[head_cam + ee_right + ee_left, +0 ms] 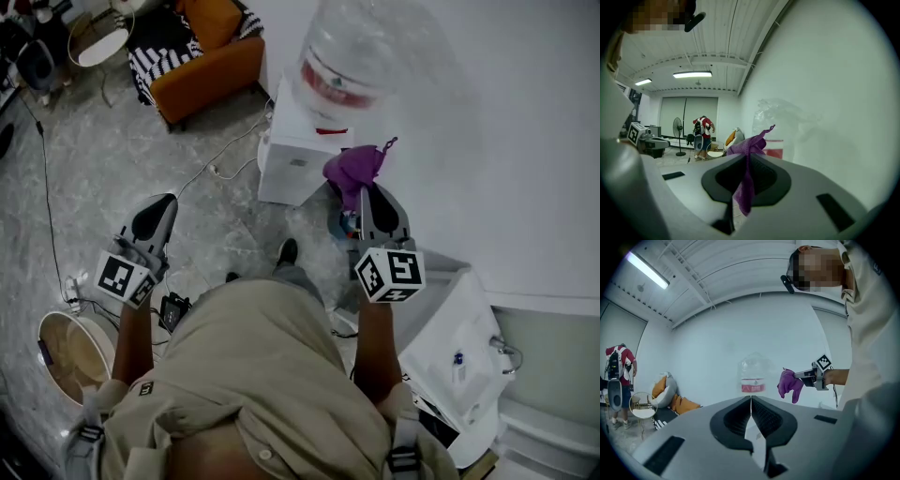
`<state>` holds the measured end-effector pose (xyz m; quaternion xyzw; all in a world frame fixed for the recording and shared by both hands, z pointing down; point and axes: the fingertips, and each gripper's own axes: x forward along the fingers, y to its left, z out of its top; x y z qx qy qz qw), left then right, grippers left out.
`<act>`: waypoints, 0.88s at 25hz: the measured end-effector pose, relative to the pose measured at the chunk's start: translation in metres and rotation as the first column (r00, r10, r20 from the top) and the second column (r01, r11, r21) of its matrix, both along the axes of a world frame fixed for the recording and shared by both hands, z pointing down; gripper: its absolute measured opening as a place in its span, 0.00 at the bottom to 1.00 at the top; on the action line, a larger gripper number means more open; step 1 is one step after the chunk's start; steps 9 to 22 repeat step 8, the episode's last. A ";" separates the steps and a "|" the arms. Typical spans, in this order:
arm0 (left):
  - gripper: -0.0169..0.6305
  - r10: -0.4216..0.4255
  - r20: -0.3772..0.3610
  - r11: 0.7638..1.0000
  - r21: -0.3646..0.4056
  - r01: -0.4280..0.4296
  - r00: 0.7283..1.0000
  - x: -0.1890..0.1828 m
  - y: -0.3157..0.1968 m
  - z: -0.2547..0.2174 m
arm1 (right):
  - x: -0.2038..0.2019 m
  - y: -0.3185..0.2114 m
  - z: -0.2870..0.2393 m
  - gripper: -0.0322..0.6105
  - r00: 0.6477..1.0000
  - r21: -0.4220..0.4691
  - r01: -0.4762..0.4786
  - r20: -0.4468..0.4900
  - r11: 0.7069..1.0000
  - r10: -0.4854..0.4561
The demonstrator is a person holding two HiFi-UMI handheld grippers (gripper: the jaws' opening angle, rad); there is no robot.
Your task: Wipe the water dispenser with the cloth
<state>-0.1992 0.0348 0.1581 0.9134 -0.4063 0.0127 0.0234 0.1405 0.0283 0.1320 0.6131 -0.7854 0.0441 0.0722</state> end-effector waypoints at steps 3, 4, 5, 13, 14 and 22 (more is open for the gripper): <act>0.06 0.007 0.002 1.000 -0.004 -0.007 1.000 0.000 0.006 0.002 | 0.001 0.007 0.002 0.12 1.000 -0.003 -0.012 0.009 1.000 0.012; 0.06 0.008 0.003 1.000 -0.006 -0.008 1.000 0.000 0.007 0.002 | 0.001 0.008 0.003 0.12 1.000 -0.005 -0.014 0.012 1.000 0.014; 0.06 0.009 0.004 1.000 -0.007 -0.009 1.000 -0.001 0.009 0.002 | 0.001 0.010 0.003 0.12 1.000 -0.007 -0.016 0.014 1.000 0.016; 0.06 0.008 0.002 1.000 -0.007 -0.008 1.000 -0.004 0.013 0.001 | -0.002 0.015 0.004 0.12 1.000 -0.010 -0.021 0.018 1.000 0.021; 0.06 0.008 0.002 1.000 -0.007 -0.008 1.000 -0.004 0.013 0.001 | -0.002 0.015 0.004 0.12 1.000 -0.010 -0.021 0.018 1.000 0.021; 0.06 0.008 0.002 1.000 -0.007 -0.008 1.000 -0.004 0.013 0.001 | -0.002 0.015 0.004 0.12 1.000 -0.010 -0.021 0.018 1.000 0.021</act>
